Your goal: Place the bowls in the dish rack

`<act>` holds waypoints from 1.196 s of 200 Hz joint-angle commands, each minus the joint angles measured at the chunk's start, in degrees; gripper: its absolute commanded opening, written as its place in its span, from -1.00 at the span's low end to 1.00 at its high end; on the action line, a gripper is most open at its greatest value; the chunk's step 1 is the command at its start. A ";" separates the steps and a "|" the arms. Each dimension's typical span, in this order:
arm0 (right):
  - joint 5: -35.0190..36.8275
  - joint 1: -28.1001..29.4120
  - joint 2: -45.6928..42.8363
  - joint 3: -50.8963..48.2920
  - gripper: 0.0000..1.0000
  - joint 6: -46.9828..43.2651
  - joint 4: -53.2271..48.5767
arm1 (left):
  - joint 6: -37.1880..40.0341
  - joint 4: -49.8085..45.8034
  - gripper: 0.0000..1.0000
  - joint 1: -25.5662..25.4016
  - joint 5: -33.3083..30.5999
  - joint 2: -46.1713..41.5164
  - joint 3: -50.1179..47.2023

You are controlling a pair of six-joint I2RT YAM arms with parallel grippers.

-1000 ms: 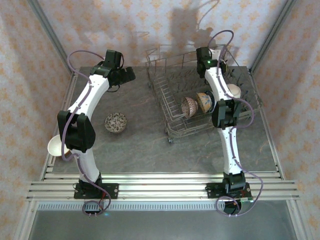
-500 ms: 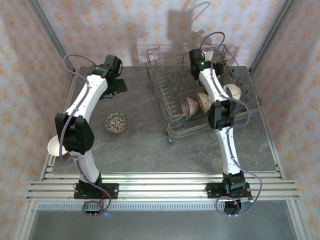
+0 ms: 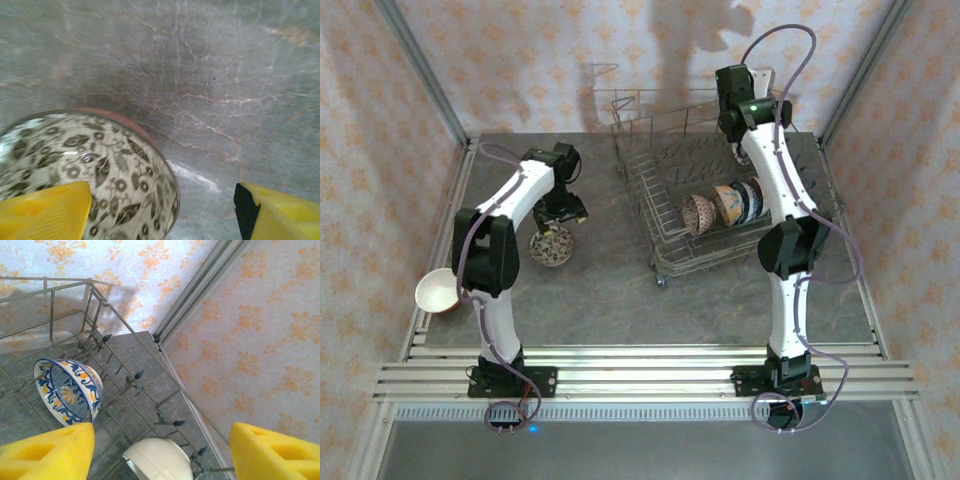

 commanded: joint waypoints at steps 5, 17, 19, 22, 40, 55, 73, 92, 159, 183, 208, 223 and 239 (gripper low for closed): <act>-0.08 0.41 -3.62 -6.93 0.42 1.50 -2.10 | 0.97 -1.43 0.51 -0.20 0.24 3.91 1.62; -0.29 0.36 -5.89 -9.76 0.42 1.40 -1.43 | 1.45 -1.00 0.42 -0.17 0.10 4.59 0.24; -0.28 0.36 -6.25 -10.21 0.42 1.41 -1.27 | 1.46 -0.91 0.40 -0.18 0.07 4.66 -0.03; -0.31 0.41 -6.78 -10.83 0.42 1.49 -1.08 | 1.46 -0.64 0.37 -0.16 -0.06 4.69 -0.47; -0.62 0.40 -9.49 -14.09 0.42 1.30 0.11 | 0.91 0.71 0.13 -0.13 0.55 4.71 -2.09; -1.07 0.39 -10.68 -15.47 0.42 1.22 0.38 | 0.03 2.15 -0.20 -0.15 1.74 4.15 -3.01; -1.50 0.42 -11.23 -15.76 0.41 1.33 -0.12 | -0.84 3.26 -0.59 -0.41 2.22 2.42 -3.68; -3.77 0.54 -11.70 -14.69 0.40 1.76 -1.30 | -2.19 3.22 -0.86 -0.59 2.28 -0.86 -3.92; -33.43 7.41 -14.47 -8.51 0.29 0.74 0.30 | -17.13 16.43 -1.00 -2.31 -1.78 -16.06 5.39; -43.63 13.05 -18.31 -12.59 0.29 -0.82 7.97 | -23.07 26.18 -1.00 -4.44 -4.00 -16.84 10.66; -49.05 18.04 -22.28 -20.16 0.27 -0.52 17.43 | -25.41 28.77 -1.00 -7.68 -6.91 -13.44 20.55; -51.20 20.16 -25.24 -26.23 0.26 1.64 24.71 | -27.88 29.54 -1.00 -9.25 -7.37 -11.34 24.80; -49.96 22.92 -27.24 -31.74 0.26 2.25 32.14 | -31.01 31.71 -1.00 -10.78 -7.97 -10.31 26.81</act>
